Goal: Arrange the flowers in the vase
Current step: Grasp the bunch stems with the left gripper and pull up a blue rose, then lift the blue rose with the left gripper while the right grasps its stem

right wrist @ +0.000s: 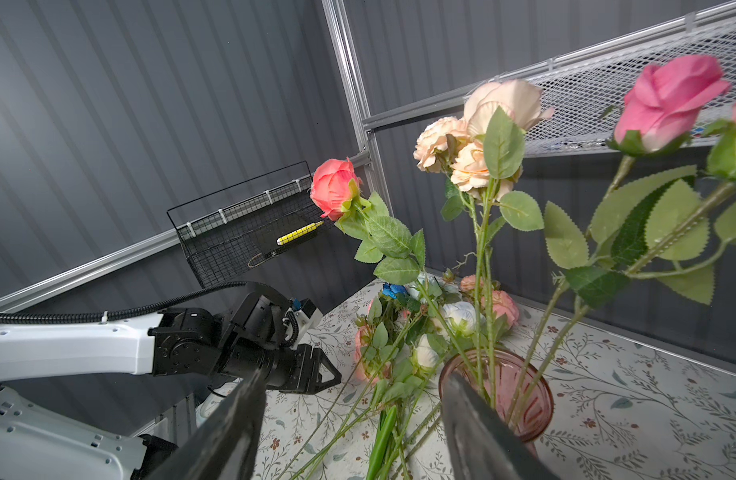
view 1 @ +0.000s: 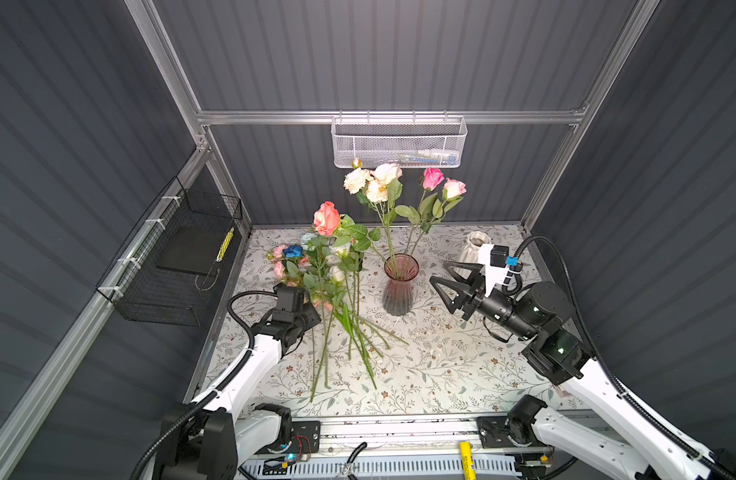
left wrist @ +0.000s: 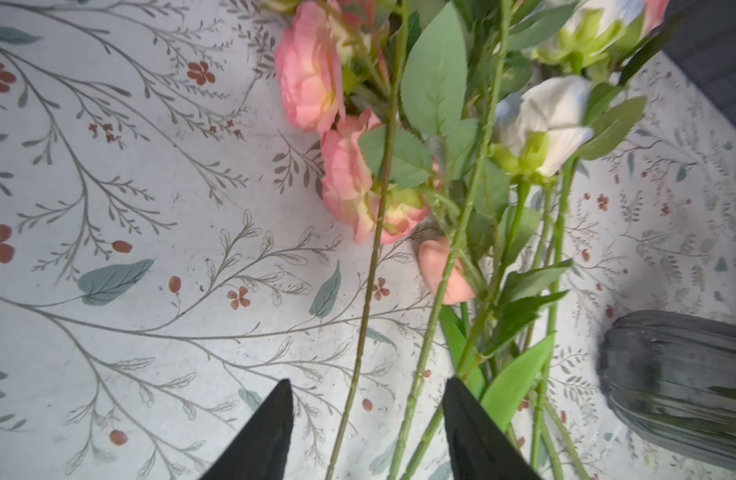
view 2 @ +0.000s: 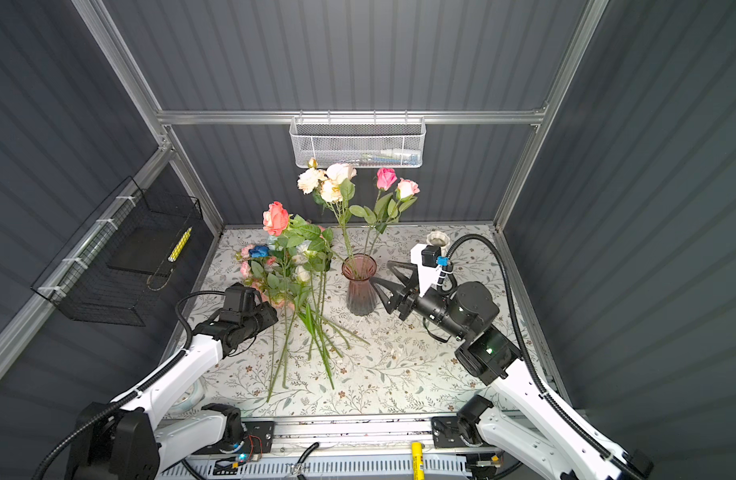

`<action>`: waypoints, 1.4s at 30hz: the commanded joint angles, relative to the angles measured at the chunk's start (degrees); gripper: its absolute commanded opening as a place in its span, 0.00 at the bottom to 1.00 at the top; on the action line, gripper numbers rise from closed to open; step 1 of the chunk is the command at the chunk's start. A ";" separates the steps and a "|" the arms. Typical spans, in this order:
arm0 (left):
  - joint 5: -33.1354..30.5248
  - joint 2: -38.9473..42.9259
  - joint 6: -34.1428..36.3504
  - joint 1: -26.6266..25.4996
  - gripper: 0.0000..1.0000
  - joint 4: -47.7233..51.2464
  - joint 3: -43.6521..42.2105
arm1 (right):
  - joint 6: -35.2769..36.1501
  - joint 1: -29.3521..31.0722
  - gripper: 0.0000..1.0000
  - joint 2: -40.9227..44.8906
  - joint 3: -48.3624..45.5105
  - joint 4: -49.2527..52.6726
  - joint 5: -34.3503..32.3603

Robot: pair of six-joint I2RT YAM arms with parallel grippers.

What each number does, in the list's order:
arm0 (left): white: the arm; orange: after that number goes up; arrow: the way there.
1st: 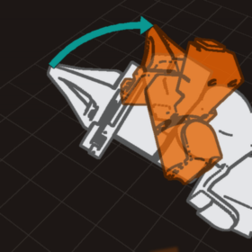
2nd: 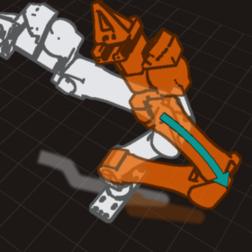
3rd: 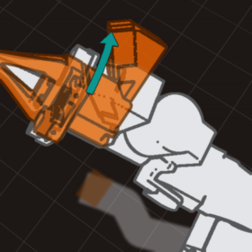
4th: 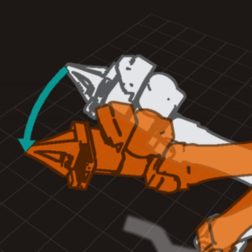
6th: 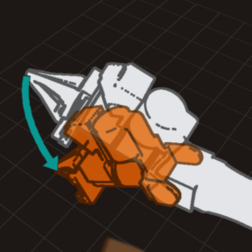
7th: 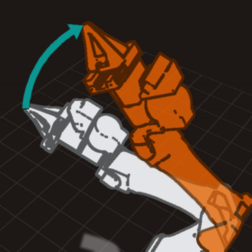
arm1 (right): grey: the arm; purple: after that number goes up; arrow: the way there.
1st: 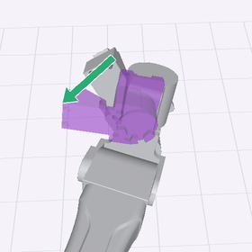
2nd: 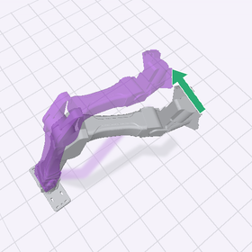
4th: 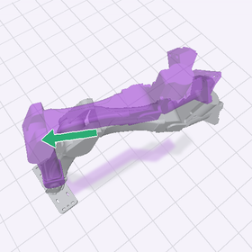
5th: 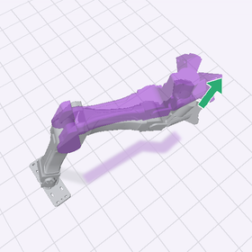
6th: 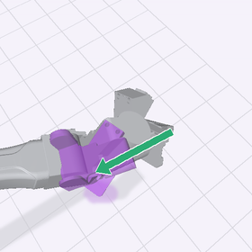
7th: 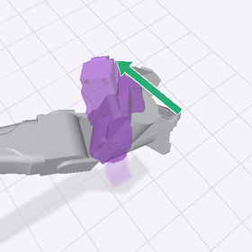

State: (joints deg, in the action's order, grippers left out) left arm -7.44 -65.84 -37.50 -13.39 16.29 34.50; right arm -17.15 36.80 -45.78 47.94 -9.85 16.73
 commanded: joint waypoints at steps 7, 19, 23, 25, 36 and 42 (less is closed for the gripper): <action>-0.59 -8.70 1.92 0.27 0.39 -7.08 -2.08 | 0.31 -0.05 0.69 1.82 -0.42 -0.62 0.15; 1.27 7.20 0.61 0.12 0.00 -1.61 1.04 | -0.23 0.01 0.69 1.85 0.28 -0.83 0.37; 0.59 16.33 1.85 0.07 0.00 4.72 8.53 | -0.82 -0.02 0.69 0.98 1.68 -1.05 0.95; 1.63 19.02 2.69 0.03 0.00 6.39 12.37 | -1.37 -0.04 0.69 0.44 2.44 -1.22 1.81; 24.49 26.60 10.27 0.08 0.00 6.02 33.97 | -5.50 2.31 0.70 -10.64 16.47 -0.11 18.80; 48.85 25.37 9.48 0.10 0.00 -3.16 34.93 | 3.53 13.07 0.71 -25.35 36.46 12.35 21.87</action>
State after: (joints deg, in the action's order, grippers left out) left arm 24.62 -39.16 -29.08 -13.41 17.67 70.32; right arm -18.17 46.37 -66.24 77.19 -4.08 34.06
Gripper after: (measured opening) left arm 0.053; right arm 0.711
